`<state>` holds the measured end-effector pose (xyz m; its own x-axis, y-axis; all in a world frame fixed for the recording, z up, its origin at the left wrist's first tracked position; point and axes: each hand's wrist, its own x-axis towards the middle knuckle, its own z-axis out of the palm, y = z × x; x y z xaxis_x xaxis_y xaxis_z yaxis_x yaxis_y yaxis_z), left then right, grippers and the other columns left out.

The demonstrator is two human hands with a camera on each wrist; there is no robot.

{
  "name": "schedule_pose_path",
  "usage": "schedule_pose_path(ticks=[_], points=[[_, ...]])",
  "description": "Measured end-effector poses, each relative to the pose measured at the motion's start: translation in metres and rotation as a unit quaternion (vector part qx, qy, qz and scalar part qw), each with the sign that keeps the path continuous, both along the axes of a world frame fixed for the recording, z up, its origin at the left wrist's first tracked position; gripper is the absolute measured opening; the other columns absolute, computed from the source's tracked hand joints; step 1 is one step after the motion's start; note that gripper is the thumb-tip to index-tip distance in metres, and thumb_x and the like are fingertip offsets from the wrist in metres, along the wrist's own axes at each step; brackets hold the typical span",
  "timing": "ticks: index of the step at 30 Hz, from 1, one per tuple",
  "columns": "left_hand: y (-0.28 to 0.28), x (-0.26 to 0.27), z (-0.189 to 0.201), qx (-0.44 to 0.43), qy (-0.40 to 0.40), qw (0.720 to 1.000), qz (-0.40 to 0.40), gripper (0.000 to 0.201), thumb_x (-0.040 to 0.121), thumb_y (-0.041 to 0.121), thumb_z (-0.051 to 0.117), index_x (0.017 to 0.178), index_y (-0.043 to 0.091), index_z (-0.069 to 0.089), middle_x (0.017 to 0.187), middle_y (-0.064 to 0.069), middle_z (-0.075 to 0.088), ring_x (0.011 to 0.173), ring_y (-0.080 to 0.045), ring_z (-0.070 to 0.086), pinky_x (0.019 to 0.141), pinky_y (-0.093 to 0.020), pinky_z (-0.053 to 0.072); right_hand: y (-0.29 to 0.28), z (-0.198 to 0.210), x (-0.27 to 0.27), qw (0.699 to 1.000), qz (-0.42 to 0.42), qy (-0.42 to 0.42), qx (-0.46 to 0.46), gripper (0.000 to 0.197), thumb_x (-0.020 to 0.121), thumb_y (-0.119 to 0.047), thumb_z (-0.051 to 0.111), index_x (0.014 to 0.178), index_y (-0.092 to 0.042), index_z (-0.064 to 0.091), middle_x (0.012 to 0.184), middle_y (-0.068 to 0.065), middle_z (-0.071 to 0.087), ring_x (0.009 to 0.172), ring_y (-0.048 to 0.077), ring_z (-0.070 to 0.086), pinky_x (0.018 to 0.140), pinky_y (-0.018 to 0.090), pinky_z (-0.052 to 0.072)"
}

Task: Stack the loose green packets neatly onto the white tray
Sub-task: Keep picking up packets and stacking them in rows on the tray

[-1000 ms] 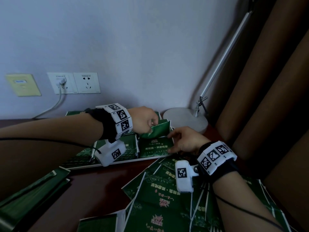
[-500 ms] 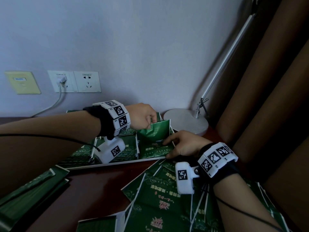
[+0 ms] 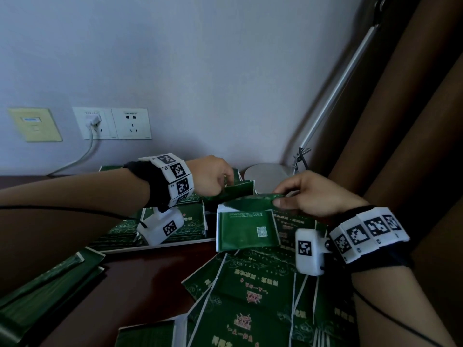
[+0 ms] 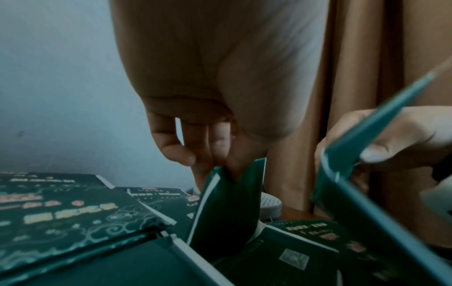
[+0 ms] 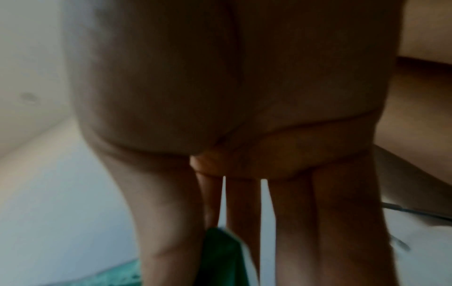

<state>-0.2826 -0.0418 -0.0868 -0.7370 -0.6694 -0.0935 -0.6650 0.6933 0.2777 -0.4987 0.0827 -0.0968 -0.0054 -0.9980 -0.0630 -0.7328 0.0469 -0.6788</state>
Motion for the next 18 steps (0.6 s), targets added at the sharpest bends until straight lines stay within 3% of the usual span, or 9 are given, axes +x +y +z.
schedule_pose_path(ticks=[3, 6, 8, 11, 13, 15, 18], points=[[0.003, 0.0, 0.0, -0.024, -0.031, 0.999, -0.023, 0.047, 0.083, -0.002, 0.055, 0.12, 0.022, 0.068, 0.11, -0.001, 0.07, 0.097, -0.018, 0.063, 0.077, -0.024, 0.049, 0.016, 0.014, -0.005, 0.997, 0.031, -0.066, 0.024, 0.009, 0.089, -0.007, 0.069, 0.09, -0.011, 0.076, 0.093, 0.009, 0.076, 0.084, 0.021, 0.075, 0.076, 0.031, 0.059], [0.008, -0.002, -0.007, 0.0, -0.071, 0.996, -0.053, 0.034, 0.088, 0.021, 0.069, 0.122, 0.024, 0.066, 0.105, 0.007, 0.072, 0.091, -0.01, 0.062, 0.083, -0.025, 0.05, 0.025, 0.027, -0.007, 0.993, 0.085, 0.034, 0.068, 0.012, 0.082, -0.015, 0.078, 0.091, -0.023, 0.08, 0.091, -0.003, 0.078, 0.092, 0.015, 0.072, 0.094, 0.031, 0.052], [0.011, -0.003, -0.01, 0.052, -0.091, 0.992, -0.068, 0.034, 0.087, 0.03, 0.073, 0.12, 0.025, 0.067, 0.098, 0.012, 0.073, 0.086, -0.003, 0.064, 0.088, -0.026, 0.051, 0.026, 0.029, -0.001, 0.988, 0.09, 0.072, 0.107, 0.018, 0.076, -0.019, 0.083, 0.091, -0.029, 0.08, 0.091, -0.008, 0.077, 0.093, 0.013, 0.071, 0.098, 0.03, 0.049], [0.016, -0.003, -0.012, 0.096, -0.125, 0.984, -0.087, 0.03, 0.089, 0.02, 0.069, 0.119, 0.026, 0.069, 0.1, 0.012, 0.075, 0.083, 0.006, 0.063, 0.085, -0.022, 0.05, 0.025, 0.025, 0.015, 0.979, 0.095, 0.094, 0.157, 0.023, 0.072, -0.019, 0.085, 0.092, -0.029, 0.08, 0.08, -0.011, 0.075, 0.077, 0.001, 0.067, 0.086, 0.02, 0.047], [0.02, -0.002, -0.012, 0.103, -0.148, 0.98, -0.088, 0.036, 0.091, 0.008, 0.061, 0.122, 0.024, 0.069, 0.109, 0.008, 0.074, 0.088, 0.005, 0.062, 0.079, -0.014, 0.047, 0.023, 0.021, 0.023, 0.968, 0.113, 0.099, 0.2, 0.025, 0.072, -0.015, 0.084, 0.095, -0.026, 0.08, 0.075, -0.013, 0.074, 0.069, -0.007, 0.062, 0.083, 0.018, 0.045], [0.025, 0.0, -0.01, 0.105, -0.151, 0.979, -0.086, 0.042, 0.091, 0.001, 0.054, 0.124, 0.022, 0.068, 0.117, 0.004, 0.072, 0.097, -0.002, 0.062, 0.08, -0.014, 0.048, 0.023, 0.017, 0.029, 0.956, 0.132, 0.103, 0.239, 0.025, 0.074, -0.013, 0.083, 0.097, -0.022, 0.08, 0.084, -0.011, 0.076, 0.076, -0.009, 0.063, 0.091, 0.018, 0.044], [0.033, 0.003, -0.005, 0.101, -0.15, 0.98, -0.084, 0.043, 0.091, 0.0, 0.052, 0.125, 0.022, 0.068, 0.123, 0.003, 0.069, 0.103, -0.005, 0.061, 0.089, -0.021, 0.05, 0.025, 0.015, 0.036, 0.943, 0.152, 0.094, 0.28, 0.024, 0.077, -0.015, 0.081, 0.1, -0.021, 0.079, 0.098, -0.004, 0.077, 0.093, 0.001, 0.067, 0.102, 0.023, 0.046]])
